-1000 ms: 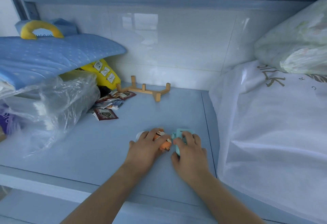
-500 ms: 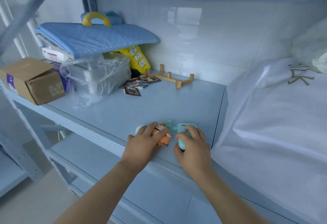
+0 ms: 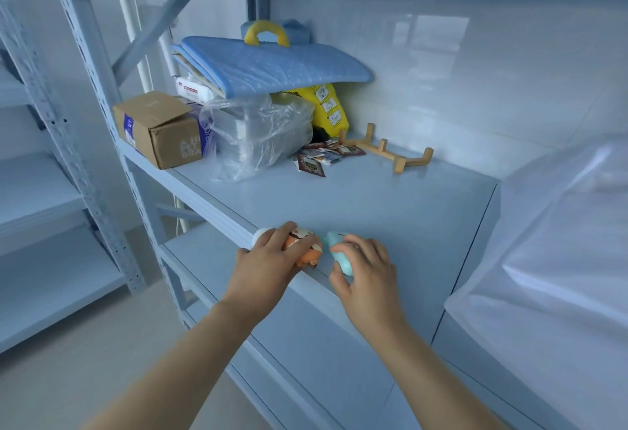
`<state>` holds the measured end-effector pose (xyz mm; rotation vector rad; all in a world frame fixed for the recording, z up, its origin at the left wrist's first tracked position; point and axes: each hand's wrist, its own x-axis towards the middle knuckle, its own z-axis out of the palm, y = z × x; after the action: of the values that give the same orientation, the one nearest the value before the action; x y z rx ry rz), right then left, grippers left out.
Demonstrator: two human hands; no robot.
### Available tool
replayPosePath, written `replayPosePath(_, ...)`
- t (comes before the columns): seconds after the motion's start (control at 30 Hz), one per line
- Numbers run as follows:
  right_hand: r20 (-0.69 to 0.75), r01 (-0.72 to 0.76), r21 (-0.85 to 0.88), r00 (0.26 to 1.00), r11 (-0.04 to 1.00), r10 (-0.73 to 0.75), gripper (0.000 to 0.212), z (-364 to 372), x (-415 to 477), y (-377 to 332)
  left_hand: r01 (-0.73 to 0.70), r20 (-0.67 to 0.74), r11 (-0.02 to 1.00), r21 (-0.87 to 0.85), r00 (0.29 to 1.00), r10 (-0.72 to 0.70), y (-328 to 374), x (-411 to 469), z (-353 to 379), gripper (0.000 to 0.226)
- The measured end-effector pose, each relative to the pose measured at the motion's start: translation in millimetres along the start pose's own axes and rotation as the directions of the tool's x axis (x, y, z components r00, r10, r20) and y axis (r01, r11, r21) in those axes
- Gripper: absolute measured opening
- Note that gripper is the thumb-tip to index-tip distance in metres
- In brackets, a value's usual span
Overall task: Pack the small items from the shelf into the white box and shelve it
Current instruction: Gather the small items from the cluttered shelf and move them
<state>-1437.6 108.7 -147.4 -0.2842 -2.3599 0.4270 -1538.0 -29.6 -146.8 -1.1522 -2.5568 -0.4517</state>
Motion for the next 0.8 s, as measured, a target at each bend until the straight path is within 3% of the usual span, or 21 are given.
replayPosePath(0.2, 0.009, 0.166, 0.083, 0.986, 0.983, -0.167, 0.022, 43, 28, -61, 0.104, -0.049, 0.994, 0.041, 0.994, -0.102, -71, -22, -30, 0.037)
replayPosePath(0.4, 0.030, 0.301, 0.218, 0.949, 0.928, -0.315, 0.024, 122, 53, -165, 0.263, -0.100, 0.958, 0.113, 0.963, -0.252, -183, -70, -74, 0.039)
replayPosePath(0.8, -0.022, 0.437, 0.572, 0.854, 0.694, -0.520, 0.021, 293, 72, -426, 0.574, -0.263, 0.796, 0.193, 0.812, -0.521, -412, -208, -182, 0.036)
